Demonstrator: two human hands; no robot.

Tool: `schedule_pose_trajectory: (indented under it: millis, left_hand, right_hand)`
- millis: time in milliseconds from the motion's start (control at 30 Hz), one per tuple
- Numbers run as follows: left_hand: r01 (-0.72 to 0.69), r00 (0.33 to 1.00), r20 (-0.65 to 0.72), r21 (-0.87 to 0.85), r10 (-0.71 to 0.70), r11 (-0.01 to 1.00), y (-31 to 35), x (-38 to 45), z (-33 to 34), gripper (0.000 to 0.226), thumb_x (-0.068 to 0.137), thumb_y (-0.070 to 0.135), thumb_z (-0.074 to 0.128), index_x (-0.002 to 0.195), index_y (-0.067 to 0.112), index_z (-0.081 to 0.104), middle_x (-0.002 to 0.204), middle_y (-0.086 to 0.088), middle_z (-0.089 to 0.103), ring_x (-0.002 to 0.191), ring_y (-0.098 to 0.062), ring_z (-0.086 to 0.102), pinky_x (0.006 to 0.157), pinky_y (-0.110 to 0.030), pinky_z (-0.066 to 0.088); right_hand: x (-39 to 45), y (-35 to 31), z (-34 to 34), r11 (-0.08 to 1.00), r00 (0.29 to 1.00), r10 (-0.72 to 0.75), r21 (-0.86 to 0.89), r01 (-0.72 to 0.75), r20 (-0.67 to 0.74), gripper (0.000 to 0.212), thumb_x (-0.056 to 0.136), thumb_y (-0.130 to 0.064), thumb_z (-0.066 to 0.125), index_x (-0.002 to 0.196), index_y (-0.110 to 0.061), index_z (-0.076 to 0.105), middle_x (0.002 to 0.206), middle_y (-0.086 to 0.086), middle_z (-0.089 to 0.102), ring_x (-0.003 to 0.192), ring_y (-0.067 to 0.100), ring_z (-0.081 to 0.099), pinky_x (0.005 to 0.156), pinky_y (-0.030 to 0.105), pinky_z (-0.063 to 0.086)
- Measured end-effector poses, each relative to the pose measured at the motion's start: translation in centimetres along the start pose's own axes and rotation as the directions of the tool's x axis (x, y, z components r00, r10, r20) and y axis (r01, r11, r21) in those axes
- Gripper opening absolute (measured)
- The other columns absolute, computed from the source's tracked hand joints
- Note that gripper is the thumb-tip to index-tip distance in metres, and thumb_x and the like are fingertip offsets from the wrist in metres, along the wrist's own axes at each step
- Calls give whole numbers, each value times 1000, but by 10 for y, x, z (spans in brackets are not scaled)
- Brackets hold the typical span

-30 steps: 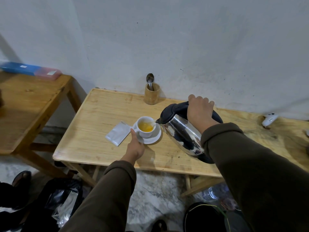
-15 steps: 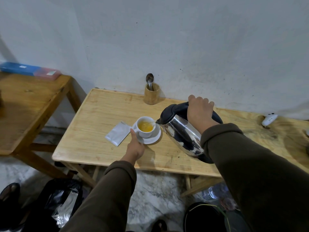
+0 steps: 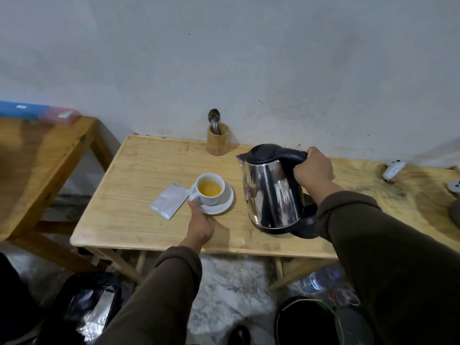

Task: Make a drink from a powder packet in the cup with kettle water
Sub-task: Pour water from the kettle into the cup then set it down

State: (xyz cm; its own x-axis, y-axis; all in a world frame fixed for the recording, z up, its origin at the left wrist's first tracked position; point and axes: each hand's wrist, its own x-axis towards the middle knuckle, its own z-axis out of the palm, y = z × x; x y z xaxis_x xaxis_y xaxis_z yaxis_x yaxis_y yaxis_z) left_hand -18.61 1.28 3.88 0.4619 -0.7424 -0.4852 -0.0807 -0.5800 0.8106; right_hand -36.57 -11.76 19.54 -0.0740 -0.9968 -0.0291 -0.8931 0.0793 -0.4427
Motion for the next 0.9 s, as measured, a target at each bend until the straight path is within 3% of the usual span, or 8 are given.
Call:
schedule_pose_trajectory:
  millis: [33,133,200,267,400,567,900]
  left_hand:
    - [1,1000,-16,-11,-1,1000,-1,0,2,84,89,29,43,152,12,-11,147,-13,37,128,-32,45,107,-39,32]
    - [-76,997,1,126,77,989,-8,4,7,70,93,7,40,151,5,1,145,-9,29,126,-22,38,106,-34,30]
    - [-69,997,38,273,61,960,-14,11,11,67,93,7,40,150,-1,6,157,-20,10,141,-34,26,113,-35,25]
    - [-37,998,56,342,19,939,-14,11,18,72,94,10,40,151,0,-2,159,-21,-8,146,-37,16,118,-38,21]
    - [17,999,32,362,-31,932,-10,11,33,76,96,12,38,149,1,-15,158,-16,-23,149,-33,-1,121,-42,5]
    - [90,996,-43,300,-81,950,-13,19,50,74,99,18,34,149,4,-18,159,-10,-24,148,-34,6,121,-48,6]
    - [121,991,-90,352,-95,928,-18,21,59,75,98,21,37,150,5,-14,159,-9,-23,149,-32,8,119,-54,6]
  right_hand:
    - [1,5,-2,999,999,32,38,-31,-16,28,82,-4,52,108,-9,49,104,16,60,104,38,56,98,52,44]
    - [1,23,-8,984,991,117,144,-107,-64,18,81,-3,52,96,-13,45,84,8,51,95,38,56,98,53,45]
    - [1,36,-11,963,976,188,217,-162,-107,20,80,-2,51,90,-16,42,81,5,49,86,34,53,97,53,45]
    - [-1,48,-13,925,950,273,310,-218,-149,21,78,-2,51,88,-18,43,86,5,51,83,31,52,98,52,46]
    - [-2,73,-17,820,883,434,485,-304,-180,19,78,-6,52,88,-21,45,90,4,58,90,33,59,96,51,47]
    - [-8,99,-15,740,826,530,581,-339,-193,18,78,-7,51,85,-22,43,92,7,62,87,35,60,93,53,48]
    - [-14,116,2,656,782,600,665,-356,-172,28,73,0,53,83,-24,42,98,9,64,90,34,62,96,53,48]
